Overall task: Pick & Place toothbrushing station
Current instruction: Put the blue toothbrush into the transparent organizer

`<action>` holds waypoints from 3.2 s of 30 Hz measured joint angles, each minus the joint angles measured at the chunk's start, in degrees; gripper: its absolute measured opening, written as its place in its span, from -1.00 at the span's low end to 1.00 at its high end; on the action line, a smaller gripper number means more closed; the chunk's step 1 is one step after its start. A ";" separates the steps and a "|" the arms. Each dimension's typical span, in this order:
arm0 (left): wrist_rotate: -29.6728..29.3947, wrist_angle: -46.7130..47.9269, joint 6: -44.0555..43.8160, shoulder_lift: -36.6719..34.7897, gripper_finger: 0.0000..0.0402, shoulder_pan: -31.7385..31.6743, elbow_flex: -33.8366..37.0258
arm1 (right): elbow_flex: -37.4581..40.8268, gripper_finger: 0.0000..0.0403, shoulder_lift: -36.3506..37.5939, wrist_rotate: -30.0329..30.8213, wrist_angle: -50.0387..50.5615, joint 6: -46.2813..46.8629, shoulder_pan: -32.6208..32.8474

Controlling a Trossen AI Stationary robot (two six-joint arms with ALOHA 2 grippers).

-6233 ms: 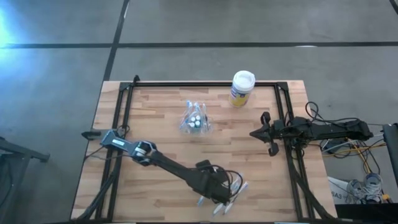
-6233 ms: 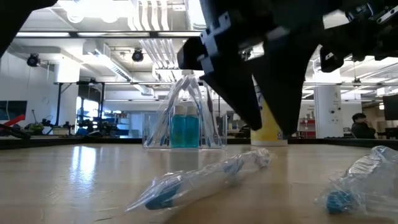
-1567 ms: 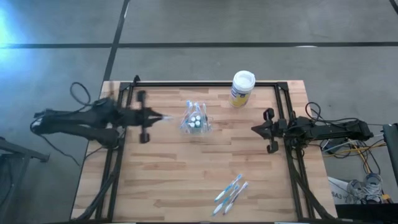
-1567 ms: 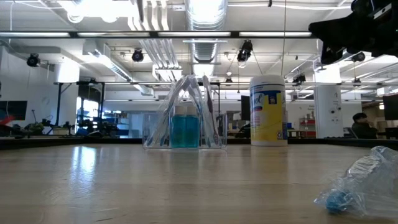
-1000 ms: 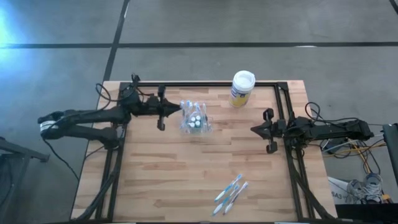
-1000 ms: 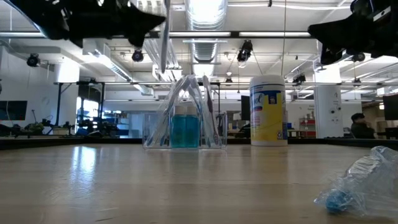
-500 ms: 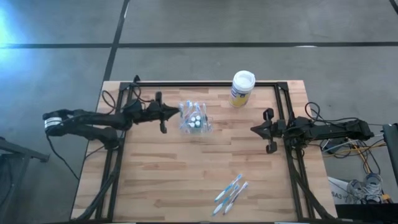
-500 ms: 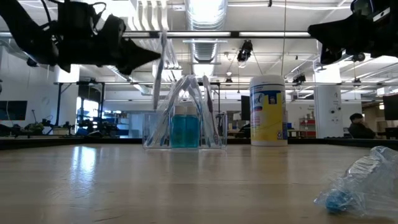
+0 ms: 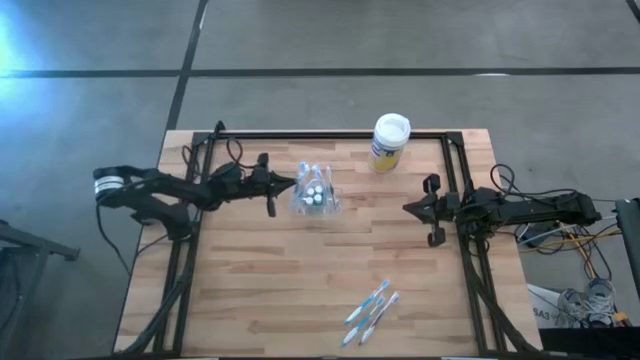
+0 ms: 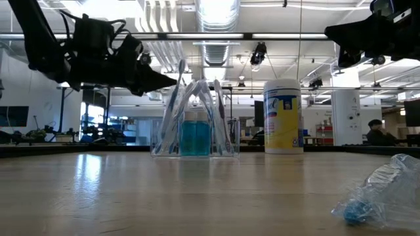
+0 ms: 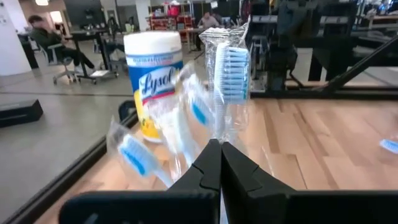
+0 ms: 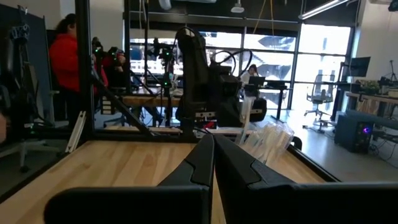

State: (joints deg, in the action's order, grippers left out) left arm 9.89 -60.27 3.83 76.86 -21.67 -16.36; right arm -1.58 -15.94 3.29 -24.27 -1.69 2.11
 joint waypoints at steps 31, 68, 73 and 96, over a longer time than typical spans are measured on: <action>-2.32 -1.76 -3.95 8.39 -0.81 0.00 -0.57 | 0.00 -0.96 0.02 0.04 -0.02 0.17 0.00; -1.56 29.58 -4.18 -23.48 -0.89 16.01 -12.55 | 0.00 -0.96 -0.02 0.00 -0.04 0.63 -0.02; -7.23 39.00 -3.67 -19.09 -0.95 22.38 -19.75 | 0.00 -0.96 -0.02 0.00 -0.04 0.86 -0.02; 8.13 56.01 -16.99 28.12 -0.88 34.23 -60.88 | -0.02 -0.96 0.00 -0.13 3.11 0.63 0.00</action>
State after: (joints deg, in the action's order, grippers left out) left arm 18.02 -4.26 -13.16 104.98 12.55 -77.24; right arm -1.61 -15.94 3.16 -21.16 -1.06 2.11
